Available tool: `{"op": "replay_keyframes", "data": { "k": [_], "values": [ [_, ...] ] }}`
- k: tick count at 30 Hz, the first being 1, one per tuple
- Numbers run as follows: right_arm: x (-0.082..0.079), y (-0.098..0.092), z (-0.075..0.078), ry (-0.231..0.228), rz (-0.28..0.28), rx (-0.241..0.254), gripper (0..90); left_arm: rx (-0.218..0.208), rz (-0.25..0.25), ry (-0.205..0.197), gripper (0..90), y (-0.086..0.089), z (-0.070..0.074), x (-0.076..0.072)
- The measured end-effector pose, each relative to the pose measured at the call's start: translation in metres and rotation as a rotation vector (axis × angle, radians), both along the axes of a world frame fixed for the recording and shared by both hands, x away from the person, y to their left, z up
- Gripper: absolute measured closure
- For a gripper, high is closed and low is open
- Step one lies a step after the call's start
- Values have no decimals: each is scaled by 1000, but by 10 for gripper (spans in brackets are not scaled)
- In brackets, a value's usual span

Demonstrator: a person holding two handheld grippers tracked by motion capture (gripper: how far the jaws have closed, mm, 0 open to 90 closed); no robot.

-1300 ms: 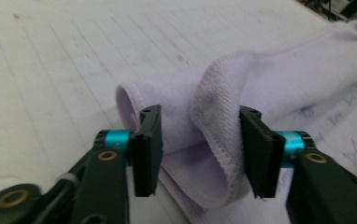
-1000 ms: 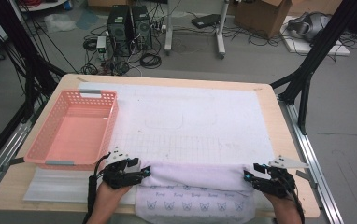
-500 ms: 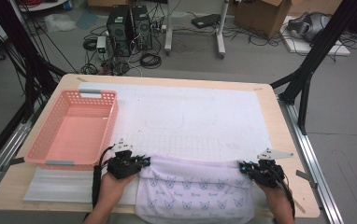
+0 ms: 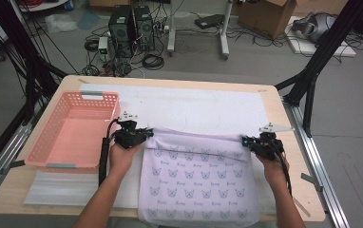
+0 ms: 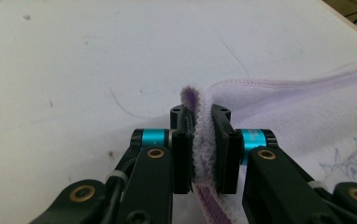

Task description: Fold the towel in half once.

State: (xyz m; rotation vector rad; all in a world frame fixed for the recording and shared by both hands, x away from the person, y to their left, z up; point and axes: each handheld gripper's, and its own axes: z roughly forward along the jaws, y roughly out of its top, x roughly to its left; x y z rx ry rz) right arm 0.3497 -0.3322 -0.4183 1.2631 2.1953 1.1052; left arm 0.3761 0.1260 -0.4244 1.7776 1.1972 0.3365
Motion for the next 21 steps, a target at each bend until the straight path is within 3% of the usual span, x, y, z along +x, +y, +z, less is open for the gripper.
{"op": "replay_keyframes", "data": {
  "k": [2, 6, 8, 12, 15, 17, 21],
  "values": [
    [10, 1, 1, 9, 2, -16, 850, -1, 11, 25, 797, 1, -3, 9],
    [30, 5, -2, 28, 3, -49, 848, 9, 29, 28, 796, -1, -8, 23],
    [37, 5, -6, 33, -9, -35, 848, -21, 47, 22, 796, 0, -11, 26],
    [43, 5, -12, 54, -28, -17, 836, 6, 38, 33, 771, -3, -17, 26],
    [42, 4, -12, 61, -55, -3, 656, -6, 37, 20, 596, -3, -14, 22],
    [39, 0, -8, 47, -72, 8, 612, -17, 30, 6, 517, -1, -12, 18],
    [30, -7, 0, 32, -90, 34, 559, -42, 24, -11, 511, 5, -11, 9]
  ]
}}
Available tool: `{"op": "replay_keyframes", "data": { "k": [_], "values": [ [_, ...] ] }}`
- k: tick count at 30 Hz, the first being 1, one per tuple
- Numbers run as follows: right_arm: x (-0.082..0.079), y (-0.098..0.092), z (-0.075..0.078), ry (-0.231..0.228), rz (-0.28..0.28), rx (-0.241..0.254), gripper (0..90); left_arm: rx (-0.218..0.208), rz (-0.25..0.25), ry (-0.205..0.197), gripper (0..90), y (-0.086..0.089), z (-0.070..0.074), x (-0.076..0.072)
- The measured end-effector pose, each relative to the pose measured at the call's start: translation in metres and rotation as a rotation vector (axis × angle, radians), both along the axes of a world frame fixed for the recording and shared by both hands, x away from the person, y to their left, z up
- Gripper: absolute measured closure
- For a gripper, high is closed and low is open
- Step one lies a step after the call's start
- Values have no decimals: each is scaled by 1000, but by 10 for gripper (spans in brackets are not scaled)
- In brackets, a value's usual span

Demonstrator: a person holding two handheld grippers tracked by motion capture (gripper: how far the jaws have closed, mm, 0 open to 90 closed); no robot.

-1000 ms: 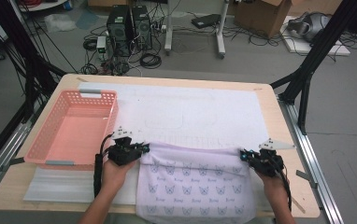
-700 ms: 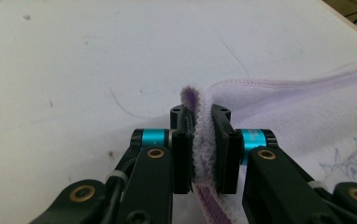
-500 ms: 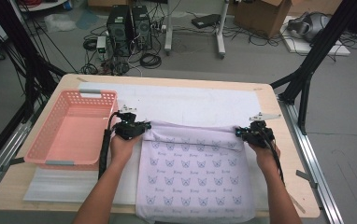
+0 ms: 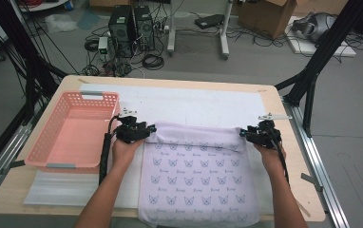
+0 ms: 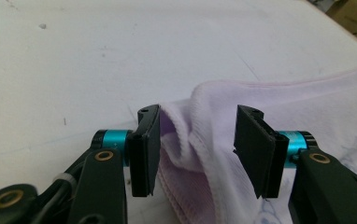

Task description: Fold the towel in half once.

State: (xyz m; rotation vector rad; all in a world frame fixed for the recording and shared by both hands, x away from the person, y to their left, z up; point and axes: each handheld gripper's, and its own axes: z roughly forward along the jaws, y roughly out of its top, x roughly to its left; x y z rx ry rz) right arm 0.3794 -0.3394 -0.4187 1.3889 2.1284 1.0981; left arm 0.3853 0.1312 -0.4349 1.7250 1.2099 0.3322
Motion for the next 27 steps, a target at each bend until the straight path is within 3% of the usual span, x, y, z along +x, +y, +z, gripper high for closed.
{"op": "replay_keyframes", "data": {
  "k": [6, 10, 12, 15, 19, 27],
  "values": [
    [-19, -6, 4, 17, 6, 31, 560, 24, -26, 6, 557, -1, -1, -8],
    [-29, -1, -1, 60, 63, -8, 753, 48, -34, 15, 782, -2, -4, -14],
    [-31, 1, -4, 69, 72, -19, 868, 38, -35, 6, 816, -1, -6, -19],
    [-34, 1, -5, 56, 71, -19, 878, 43, -60, -21, 830, 1, -2, -27],
    [-45, -4, 2, 14, 70, 8, 880, 6, -80, -57, 828, 5, 4, -41],
    [-80, -11, 5, -27, 102, 32, 880, 9, -130, -91, 825, 9, 1, -79]
  ]
}}
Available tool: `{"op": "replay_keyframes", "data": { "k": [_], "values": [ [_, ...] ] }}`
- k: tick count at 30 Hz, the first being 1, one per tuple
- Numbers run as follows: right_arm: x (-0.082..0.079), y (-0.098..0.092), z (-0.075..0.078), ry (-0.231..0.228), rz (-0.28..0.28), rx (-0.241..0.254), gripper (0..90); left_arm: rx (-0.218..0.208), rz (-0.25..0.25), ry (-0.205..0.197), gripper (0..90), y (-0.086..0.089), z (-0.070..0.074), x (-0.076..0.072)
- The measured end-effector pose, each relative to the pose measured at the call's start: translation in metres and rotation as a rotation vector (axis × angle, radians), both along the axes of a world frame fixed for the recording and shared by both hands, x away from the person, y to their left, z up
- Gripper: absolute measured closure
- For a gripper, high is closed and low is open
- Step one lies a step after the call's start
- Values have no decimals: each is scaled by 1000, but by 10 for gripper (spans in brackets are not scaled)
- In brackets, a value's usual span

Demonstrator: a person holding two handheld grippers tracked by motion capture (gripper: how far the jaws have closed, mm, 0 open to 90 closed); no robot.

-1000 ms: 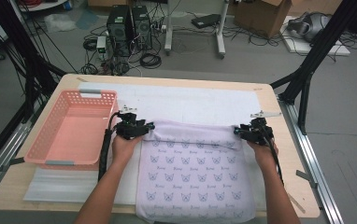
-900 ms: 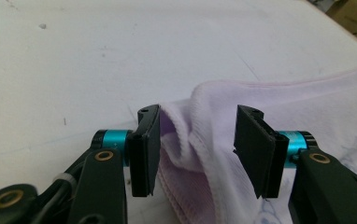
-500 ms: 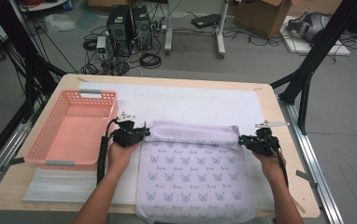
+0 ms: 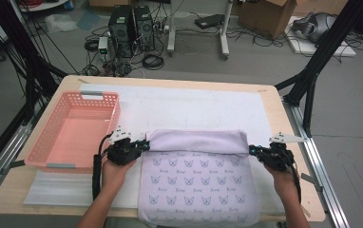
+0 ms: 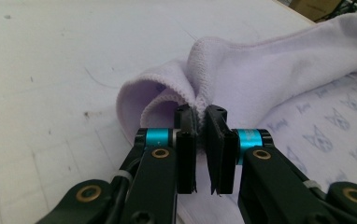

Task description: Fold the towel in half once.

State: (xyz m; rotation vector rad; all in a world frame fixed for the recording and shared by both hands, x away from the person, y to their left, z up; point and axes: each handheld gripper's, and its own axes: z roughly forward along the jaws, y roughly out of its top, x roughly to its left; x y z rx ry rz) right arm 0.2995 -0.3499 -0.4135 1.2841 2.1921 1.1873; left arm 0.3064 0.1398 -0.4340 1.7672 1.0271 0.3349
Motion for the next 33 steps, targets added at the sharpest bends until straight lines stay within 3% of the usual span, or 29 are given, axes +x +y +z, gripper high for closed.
{"op": "replay_keyframes", "data": {
  "k": [5, 8, 9, 11, 12, 13, 16, 19, 21, 23, 25, 26, 27, 29, 33],
  "values": [
    [-24, -3, -3, 2, 18, 10, 879, 14, -31, -12, 824, 2, -7, -26],
    [-39, -5, -7, 3, 27, 2, 880, 34, -46, 6, 816, 3, -15, -38],
    [-43, -6, -9, 7, 26, 1, 879, 35, -45, 12, 804, 4, -17, -40],
    [-47, -7, -14, 10, 35, -8, 871, 23, -24, -9, 694, 4, -14, -41],
    [-48, -6, -15, 16, 35, -11, 855, 15, -18, -11, 620, 4, -12, -40],
    [-48, -5, -15, 15, 33, -12, 766, 16, -12, -19, 553, 2, -9, -38],
    [-42, -1, -10, 5, 3, 7, 610, -3, -11, -38, 469, -3, 1, -29],
    [-31, 4, -2, -8, -27, 23, 518, -9, -13, -35, 450, -10, 8, -14],
    [-21, 9, 0, -18, -39, 19, 493, -15, -17, 8, 450, -17, 6, -2],
    [-9, 15, -2, 1, -50, -14, 492, -10, -18, 42, 491, -24, 0, 6],
    [2, 18, -7, 38, -64, -44, 521, 14, -15, 84, 574, -30, -6, 11],
    [6, 19, -10, 62, -67, -55, 567, 26, -21, 93, 656, -31, -8, 11],
    [9, 19, -12, 86, -46, -66, 730, 36, -26, 82, 796, -31, -8, 9],
    [7, 20, -13, 85, -20, -68, 867, 24, -32, 73, 826, -31, -7, 4],
    [-7, 16, -9, 37, -1, -59, 870, -12, -55, 33, 829, -22, -1, -11]
  ]
}}
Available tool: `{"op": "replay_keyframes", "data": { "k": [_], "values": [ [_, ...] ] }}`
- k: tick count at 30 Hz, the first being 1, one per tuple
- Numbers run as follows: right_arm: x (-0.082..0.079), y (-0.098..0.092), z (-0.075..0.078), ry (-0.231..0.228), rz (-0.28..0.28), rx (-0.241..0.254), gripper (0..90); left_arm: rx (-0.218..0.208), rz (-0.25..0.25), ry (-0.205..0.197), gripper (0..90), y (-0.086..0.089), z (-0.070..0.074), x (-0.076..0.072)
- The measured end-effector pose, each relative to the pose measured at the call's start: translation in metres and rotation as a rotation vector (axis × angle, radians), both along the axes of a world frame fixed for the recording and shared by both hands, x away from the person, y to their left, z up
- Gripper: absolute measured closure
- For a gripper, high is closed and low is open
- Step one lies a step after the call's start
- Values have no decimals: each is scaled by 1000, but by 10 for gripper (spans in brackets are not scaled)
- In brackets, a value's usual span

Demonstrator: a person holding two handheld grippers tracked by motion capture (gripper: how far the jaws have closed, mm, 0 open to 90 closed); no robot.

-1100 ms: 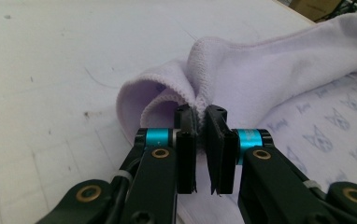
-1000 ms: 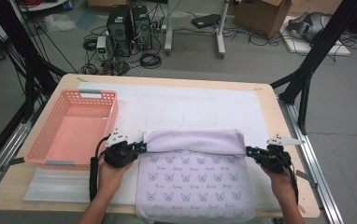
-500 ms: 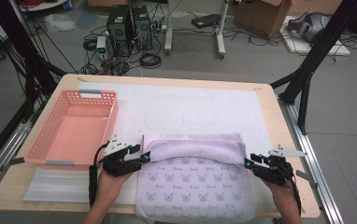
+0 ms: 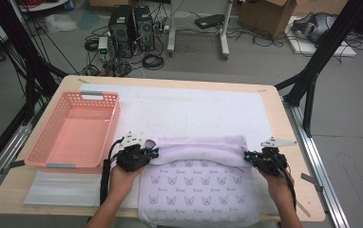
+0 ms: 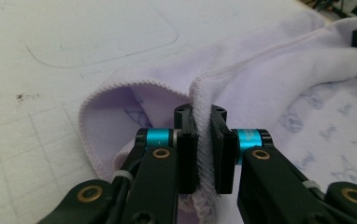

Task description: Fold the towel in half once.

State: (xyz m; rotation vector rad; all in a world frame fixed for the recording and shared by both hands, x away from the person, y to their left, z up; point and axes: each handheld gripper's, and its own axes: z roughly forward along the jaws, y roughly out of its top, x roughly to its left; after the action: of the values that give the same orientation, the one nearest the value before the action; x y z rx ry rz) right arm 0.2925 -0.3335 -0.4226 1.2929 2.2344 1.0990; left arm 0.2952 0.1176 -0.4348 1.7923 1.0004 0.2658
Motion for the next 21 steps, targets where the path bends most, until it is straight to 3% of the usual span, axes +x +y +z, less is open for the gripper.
{"op": "replay_keyframes", "data": {
  "k": [4, 9, 17, 20, 21],
  "values": [
    [-20, -5, 6, -24, 24, 27, 869, -28, -29, -33, 818, 7, 3, -19],
    [-48, -6, 8, -64, 65, 35, 868, -14, -64, -58, 815, 9, 2, -43],
    [-89, -12, 3, -72, 95, 51, 869, 6, -108, -40, 800, 9, -8, -74],
    [-100, -13, -1, -66, 117, 46, 863, 2, -86, -32, 633, 12, -7, -76],
    [-102, -13, 0, -63, 126, 49, 811, -6, -74, -36, 574, 14, -5, -74]
  ]
}}
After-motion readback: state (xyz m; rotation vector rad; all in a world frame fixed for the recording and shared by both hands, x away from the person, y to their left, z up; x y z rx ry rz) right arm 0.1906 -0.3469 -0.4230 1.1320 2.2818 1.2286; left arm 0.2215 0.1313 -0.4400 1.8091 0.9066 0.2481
